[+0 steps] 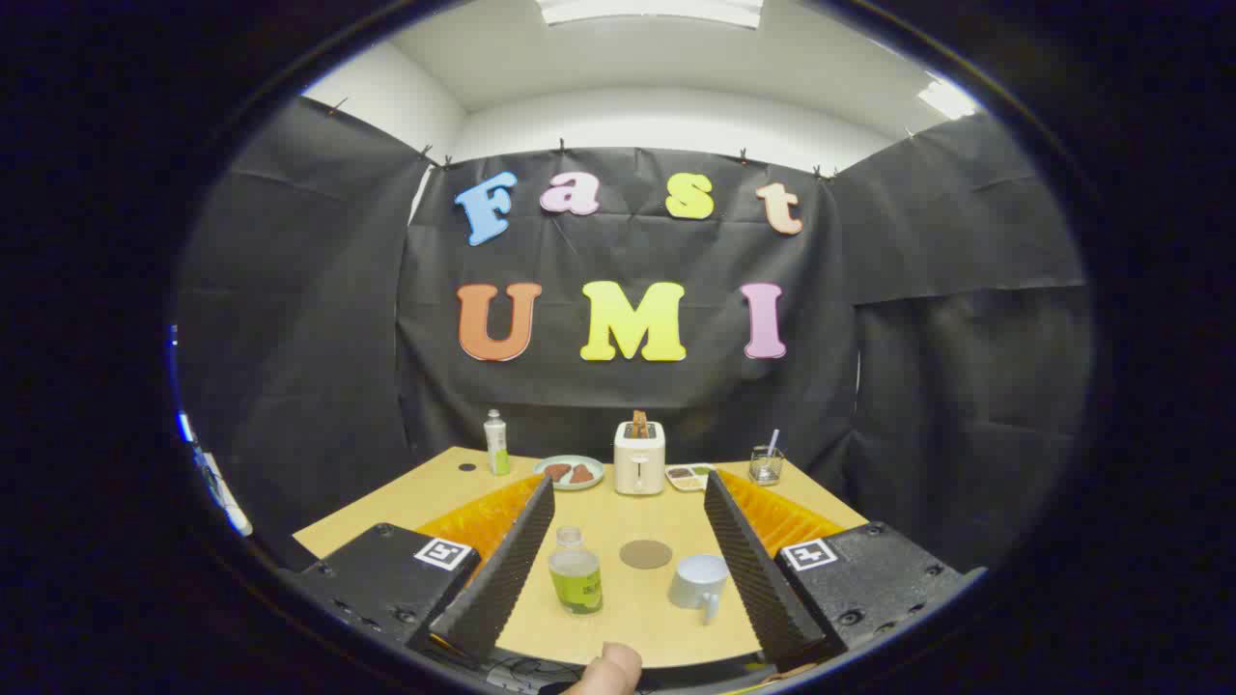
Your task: Take the bottle from table, then pour the juice into the cup, finally place the bottle on the coaster
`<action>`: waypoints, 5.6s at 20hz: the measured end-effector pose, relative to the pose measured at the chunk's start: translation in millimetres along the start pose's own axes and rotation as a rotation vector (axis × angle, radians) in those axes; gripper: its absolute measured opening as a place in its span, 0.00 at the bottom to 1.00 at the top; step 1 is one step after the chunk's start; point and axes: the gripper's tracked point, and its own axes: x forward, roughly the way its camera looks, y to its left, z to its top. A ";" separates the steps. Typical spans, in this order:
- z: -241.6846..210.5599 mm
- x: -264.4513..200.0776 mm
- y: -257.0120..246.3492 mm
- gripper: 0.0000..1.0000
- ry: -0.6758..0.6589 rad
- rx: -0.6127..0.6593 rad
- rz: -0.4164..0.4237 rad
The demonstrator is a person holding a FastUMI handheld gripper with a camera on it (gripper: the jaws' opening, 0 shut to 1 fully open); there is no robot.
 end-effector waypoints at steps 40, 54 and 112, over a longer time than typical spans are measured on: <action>-128.8 99.6 55.0 1.00 0.182 -0.132 -0.041; -201.3 163.3 71.3 1.00 0.245 -0.123 -0.063; -101.3 180.5 72.7 0.78 0.167 1.220 0.443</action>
